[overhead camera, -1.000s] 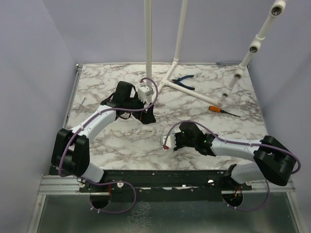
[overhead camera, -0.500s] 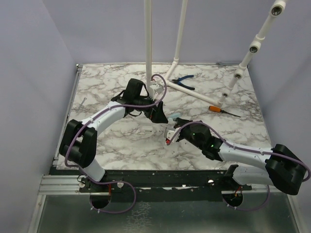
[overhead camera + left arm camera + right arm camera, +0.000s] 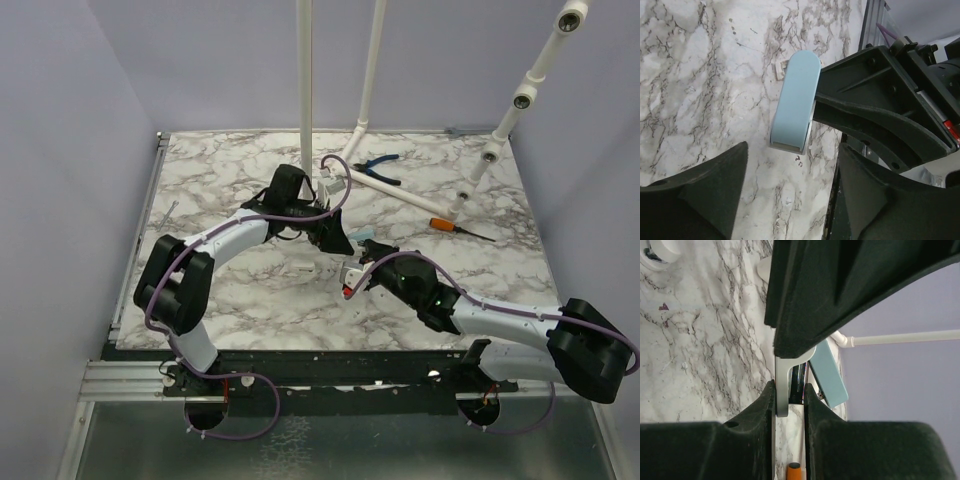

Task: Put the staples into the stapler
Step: Adjust the stapler at the center of the board.

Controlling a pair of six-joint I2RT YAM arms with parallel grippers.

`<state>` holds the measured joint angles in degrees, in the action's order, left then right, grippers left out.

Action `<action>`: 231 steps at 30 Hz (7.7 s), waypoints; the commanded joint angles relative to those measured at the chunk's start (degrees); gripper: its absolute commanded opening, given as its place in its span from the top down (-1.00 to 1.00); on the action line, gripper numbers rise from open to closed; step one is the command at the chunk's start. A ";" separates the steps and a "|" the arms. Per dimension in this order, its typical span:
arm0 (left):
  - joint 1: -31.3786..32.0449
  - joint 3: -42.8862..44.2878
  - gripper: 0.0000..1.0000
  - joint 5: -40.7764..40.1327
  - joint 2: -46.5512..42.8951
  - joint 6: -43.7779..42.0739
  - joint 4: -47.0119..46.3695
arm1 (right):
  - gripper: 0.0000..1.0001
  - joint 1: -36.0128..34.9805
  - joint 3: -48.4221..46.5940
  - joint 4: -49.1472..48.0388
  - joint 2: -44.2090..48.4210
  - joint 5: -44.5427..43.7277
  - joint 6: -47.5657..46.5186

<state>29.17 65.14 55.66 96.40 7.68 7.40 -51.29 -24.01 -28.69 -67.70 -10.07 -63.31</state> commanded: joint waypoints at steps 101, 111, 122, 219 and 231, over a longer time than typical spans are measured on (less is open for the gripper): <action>7.55 -18.49 1.00 -1.34 -17.38 -53.17 -1.16 | -0.77 23.34 -47.99 85.59 -33.65 78.38 22.35; 7.70 -19.68 1.00 -2.41 -17.57 -56.89 1.50 | -0.71 27.20 -47.41 84.03 -29.93 72.38 21.45; 8.34 -17.26 1.00 2.80 -17.50 -56.49 1.92 | -0.87 27.50 -48.17 86.69 -32.14 73.59 17.12; 15.42 -18.39 1.00 -16.30 -15.79 -71.40 0.48 | -0.02 22.20 -48.87 87.87 -38.56 76.73 17.56; 15.56 -17.69 1.00 -21.85 -17.96 -74.93 -2.58 | -0.62 22.12 -54.36 99.68 -44.96 83.19 11.04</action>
<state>44.66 47.53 37.63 80.60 -65.39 8.56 -28.73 -76.47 65.98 -110.24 68.69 -50.72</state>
